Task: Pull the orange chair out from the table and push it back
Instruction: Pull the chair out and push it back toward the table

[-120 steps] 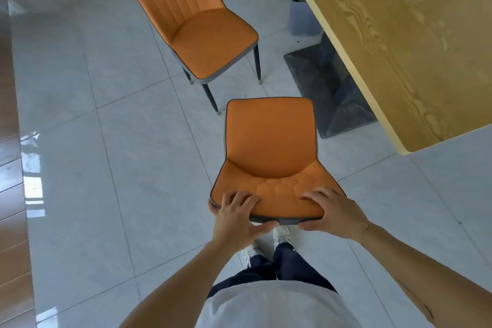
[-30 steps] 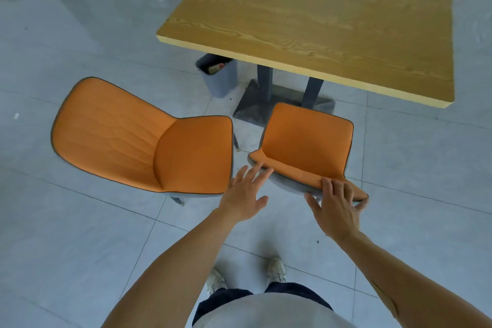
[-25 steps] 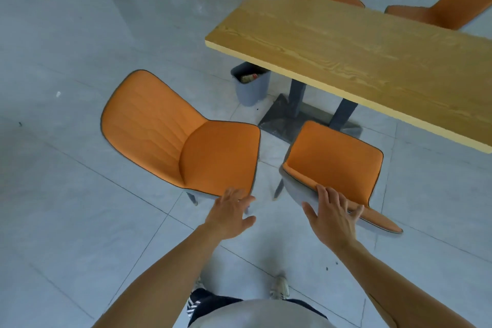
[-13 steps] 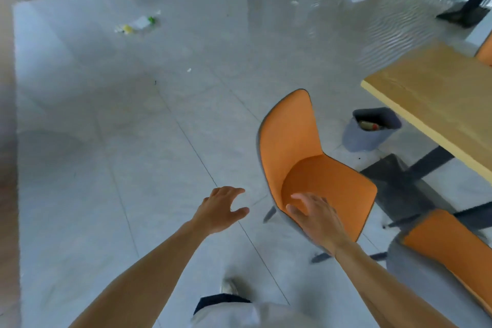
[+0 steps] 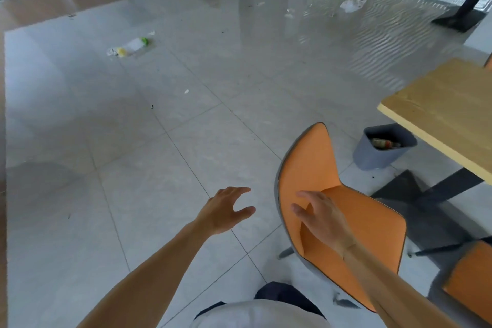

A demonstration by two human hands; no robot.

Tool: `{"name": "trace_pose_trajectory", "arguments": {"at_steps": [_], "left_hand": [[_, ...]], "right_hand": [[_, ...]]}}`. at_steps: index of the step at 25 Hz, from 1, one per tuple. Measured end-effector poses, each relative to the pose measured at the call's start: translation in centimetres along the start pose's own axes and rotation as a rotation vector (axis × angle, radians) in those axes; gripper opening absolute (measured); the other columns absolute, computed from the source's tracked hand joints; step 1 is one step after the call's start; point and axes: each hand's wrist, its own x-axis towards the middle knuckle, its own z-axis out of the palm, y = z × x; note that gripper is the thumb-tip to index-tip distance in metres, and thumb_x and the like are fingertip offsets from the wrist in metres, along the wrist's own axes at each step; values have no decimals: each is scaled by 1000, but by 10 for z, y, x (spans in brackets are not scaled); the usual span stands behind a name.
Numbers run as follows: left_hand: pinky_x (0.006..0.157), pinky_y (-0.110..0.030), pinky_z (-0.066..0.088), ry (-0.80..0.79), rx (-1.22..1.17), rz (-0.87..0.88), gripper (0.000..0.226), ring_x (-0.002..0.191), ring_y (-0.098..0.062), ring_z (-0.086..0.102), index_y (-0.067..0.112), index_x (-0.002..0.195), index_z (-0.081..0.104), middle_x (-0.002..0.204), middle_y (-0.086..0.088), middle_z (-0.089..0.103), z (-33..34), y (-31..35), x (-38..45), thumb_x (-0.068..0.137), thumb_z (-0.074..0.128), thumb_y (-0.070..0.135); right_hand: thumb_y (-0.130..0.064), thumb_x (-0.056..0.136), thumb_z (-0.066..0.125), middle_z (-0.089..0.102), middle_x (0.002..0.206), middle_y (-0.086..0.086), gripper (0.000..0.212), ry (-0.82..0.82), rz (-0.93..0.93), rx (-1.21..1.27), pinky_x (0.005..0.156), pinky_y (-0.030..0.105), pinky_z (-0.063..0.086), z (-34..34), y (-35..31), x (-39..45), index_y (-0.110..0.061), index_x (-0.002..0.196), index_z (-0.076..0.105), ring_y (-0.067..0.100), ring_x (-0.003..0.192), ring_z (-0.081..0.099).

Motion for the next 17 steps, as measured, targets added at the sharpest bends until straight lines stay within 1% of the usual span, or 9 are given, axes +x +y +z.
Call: {"name": "trace_pose_trajectory", "arguments": {"at_steps": [3,8,13,17], "left_hand": [[109,-38,35,-61,3,15,63,137,-9,34,43,144,34,148,14,42,-15,12,39,87,46,68],[110,-42,36,-148,90,96,63,137,-13,35,41,145,32,150,11,40,-33,40,127,89,46,67],[110,-48,37,-278,240,294,67,137,-16,35,40,146,31,154,9,32,-32,72,222,88,47,69],[109,-43,37,-382,466,537,67,139,-17,28,33,145,36,152,7,29,-28,90,299,87,49,66]], "right_hand": [[-57,93,46,50,138,-11,46,6,33,44,100,40,44,-10,5,28,-33,133,49,13,126,44],[-58,92,46,50,137,-12,47,72,77,94,99,38,45,-30,17,65,-35,133,48,9,123,47],[-63,91,44,48,140,-13,51,185,255,117,99,39,45,-32,35,83,-37,135,46,11,125,45],[-68,89,41,48,139,-15,54,263,454,156,97,39,46,-14,45,100,-40,135,44,10,124,44]]}}
